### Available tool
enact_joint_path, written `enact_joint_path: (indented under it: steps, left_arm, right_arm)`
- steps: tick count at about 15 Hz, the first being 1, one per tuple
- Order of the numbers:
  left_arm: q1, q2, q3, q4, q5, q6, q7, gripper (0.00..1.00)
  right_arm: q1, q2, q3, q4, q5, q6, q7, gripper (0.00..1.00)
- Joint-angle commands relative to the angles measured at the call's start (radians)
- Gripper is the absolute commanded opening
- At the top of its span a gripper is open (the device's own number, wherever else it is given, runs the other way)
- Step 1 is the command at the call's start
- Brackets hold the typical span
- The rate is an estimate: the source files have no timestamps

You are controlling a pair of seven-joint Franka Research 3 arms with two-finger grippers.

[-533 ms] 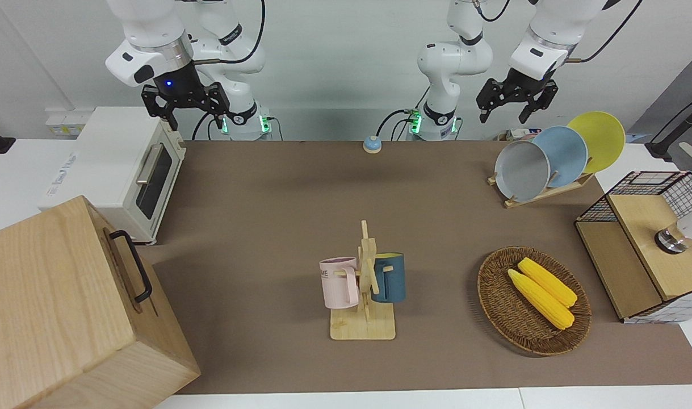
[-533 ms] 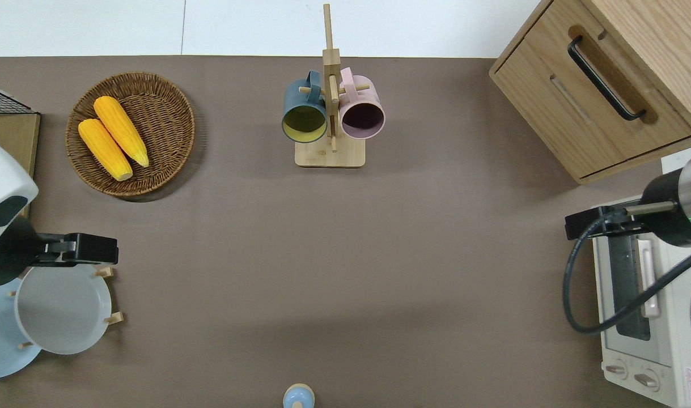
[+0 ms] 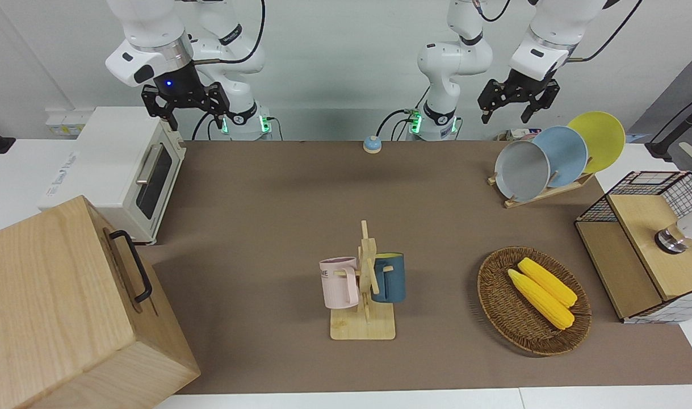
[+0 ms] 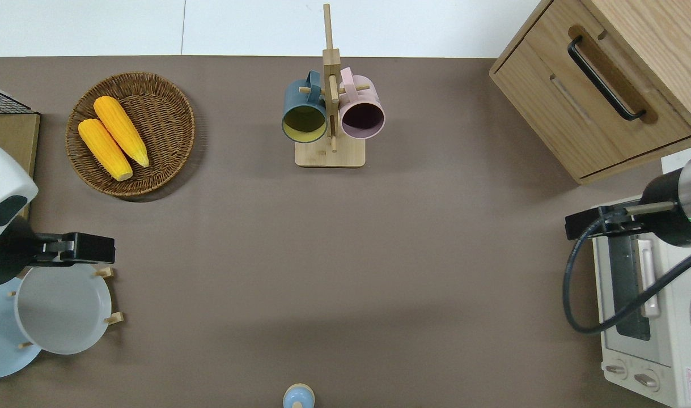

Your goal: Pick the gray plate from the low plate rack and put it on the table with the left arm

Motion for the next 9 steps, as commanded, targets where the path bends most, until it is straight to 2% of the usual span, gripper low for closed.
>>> enact_joint_path:
  steps: [1,6,9]
  left_arm:
    - [0.007,-0.004,-0.006,-0.003,0.016,-0.01,-0.011,1.0]
    - [0.009,-0.007,0.0,-0.007,0.02,-0.011,-0.005,1.0]
    - [0.053,-0.015,0.011,-0.009,0.022,-0.01,0.007,1.0]
  right_arm:
    - [-0.007,-0.002,0.007,0.006,0.006,-0.015,-0.001,0.987]
    - [-0.007,-0.002,0.007,0.006,0.006,-0.015,-0.001,0.987]
    - [-0.007,-0.002,0.007,0.006,0.006,-0.015,0.0,0.99]
